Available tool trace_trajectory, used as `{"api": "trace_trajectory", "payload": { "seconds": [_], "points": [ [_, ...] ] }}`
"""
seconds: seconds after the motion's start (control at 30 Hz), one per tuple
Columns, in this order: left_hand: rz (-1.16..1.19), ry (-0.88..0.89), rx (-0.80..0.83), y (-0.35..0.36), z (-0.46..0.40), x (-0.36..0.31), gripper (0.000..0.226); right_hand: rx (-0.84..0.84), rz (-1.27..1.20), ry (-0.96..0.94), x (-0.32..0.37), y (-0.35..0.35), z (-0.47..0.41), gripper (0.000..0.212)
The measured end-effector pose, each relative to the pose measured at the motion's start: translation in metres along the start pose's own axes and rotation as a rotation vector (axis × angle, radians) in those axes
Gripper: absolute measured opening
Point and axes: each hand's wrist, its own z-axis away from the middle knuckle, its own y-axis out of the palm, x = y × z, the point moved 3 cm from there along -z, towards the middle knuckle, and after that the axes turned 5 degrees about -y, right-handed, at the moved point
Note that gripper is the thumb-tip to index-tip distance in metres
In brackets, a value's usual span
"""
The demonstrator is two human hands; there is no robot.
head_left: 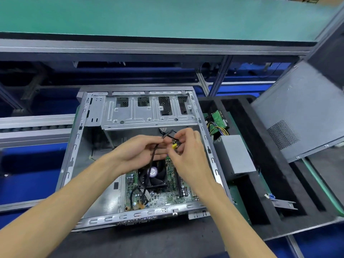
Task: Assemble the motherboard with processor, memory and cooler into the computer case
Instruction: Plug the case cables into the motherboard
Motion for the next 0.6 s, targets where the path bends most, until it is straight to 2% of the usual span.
{"api": "trace_trajectory", "payload": {
  "seconds": [0.13,0.2,0.23,0.3,0.33,0.37,0.43,0.47,0.53,0.6],
  "points": [
    [0.057,-0.014,-0.004,-0.003,0.0,-0.001,0.024,-0.017,-0.058,0.053,-0.006,-0.005,-0.002,0.017],
    [-0.078,-0.013,-0.069,-0.005,0.003,-0.003,0.022,-0.047,-0.109,0.045,-0.006,-0.007,-0.001,0.024],
    [-0.256,0.008,-0.146,-0.008,0.005,-0.004,0.022,-0.066,-0.144,0.043,-0.006,-0.008,0.0,0.028],
    [-0.835,0.106,-0.376,-0.015,0.009,-0.008,0.018,-0.1,-0.218,0.029,-0.004,-0.01,0.0,0.034],
    [-1.129,0.2,-0.49,-0.016,0.012,-0.01,0.013,-0.112,-0.245,0.007,-0.003,-0.011,0.0,0.035],
    [-1.306,0.315,-0.581,-0.013,0.016,-0.011,0.011,-0.119,-0.263,-0.022,-0.001,-0.012,0.0,0.036],
    [-1.277,0.519,-0.651,-0.002,0.025,-0.016,0.008,-0.126,-0.285,-0.076,0.002,-0.012,0.0,0.036],
    [-1.186,0.554,-0.638,0.002,0.026,-0.017,0.017,-0.126,-0.291,-0.099,0.003,-0.012,0.001,0.036],
    [-0.93,0.445,-0.502,0.011,0.022,-0.021,0.031,-0.127,-0.288,-0.148,0.006,-0.012,0.002,0.036],
    [-0.631,0.218,-0.258,0.021,0.018,-0.022,0.029,-0.133,-0.267,-0.194,0.008,-0.014,0.004,0.035]
  ]
}}
